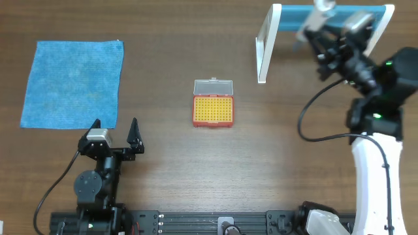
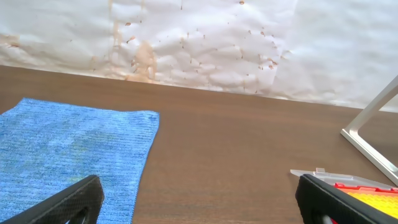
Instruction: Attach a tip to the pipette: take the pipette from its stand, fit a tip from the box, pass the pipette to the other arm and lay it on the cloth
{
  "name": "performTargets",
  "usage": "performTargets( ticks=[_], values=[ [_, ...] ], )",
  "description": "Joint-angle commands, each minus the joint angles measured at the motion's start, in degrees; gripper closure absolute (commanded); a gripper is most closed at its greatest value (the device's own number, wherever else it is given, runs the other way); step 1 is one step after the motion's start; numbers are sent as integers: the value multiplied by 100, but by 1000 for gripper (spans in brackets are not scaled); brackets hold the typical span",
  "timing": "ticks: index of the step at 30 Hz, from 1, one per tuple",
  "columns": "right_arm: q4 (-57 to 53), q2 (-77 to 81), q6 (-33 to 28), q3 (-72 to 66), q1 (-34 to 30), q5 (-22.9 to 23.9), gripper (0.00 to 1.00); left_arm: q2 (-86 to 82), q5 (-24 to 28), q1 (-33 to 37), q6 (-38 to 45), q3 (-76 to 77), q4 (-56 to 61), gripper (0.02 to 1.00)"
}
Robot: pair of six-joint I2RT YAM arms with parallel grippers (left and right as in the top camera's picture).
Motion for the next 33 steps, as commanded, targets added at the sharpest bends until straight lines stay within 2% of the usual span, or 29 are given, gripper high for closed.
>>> performTargets(
  ticks=[1,5,8,12,15,22,25,27,33],
  values=[
    [479,-39,190,-546,920,-433,923,-44,-61,-17,76,-4,-50,18],
    [1344,11,308,-1165,1665,-363,923,-44,-61,-17,76,-4,-50,18],
    [2361,197,669,-1663,2129,-50,921,-44,-61,-17,76,-4,-50,18],
    [2848,481,667,-1878,2618,212,923,-44,-61,-17,76,-4,-50,18],
    [3128,815,516,-1878,2933,219,921,-44,-61,-17,76,-4,-50,18],
    [3480,1609,398,-1880,3091,216,923,-44,-61,-17,76,-4,-50,18],
    [3635,1834,177,-1895,3097,214,923,-44,-61,-17,76,-4,-50,18],
    [3724,1939,-214,-2009,3091,219,925,-44,-61,-17,76,-4,-50,18],
    [3993,1993,-533,-2428,3038,262,923,-44,-61,-17,76,-4,-50,18]
  ],
)
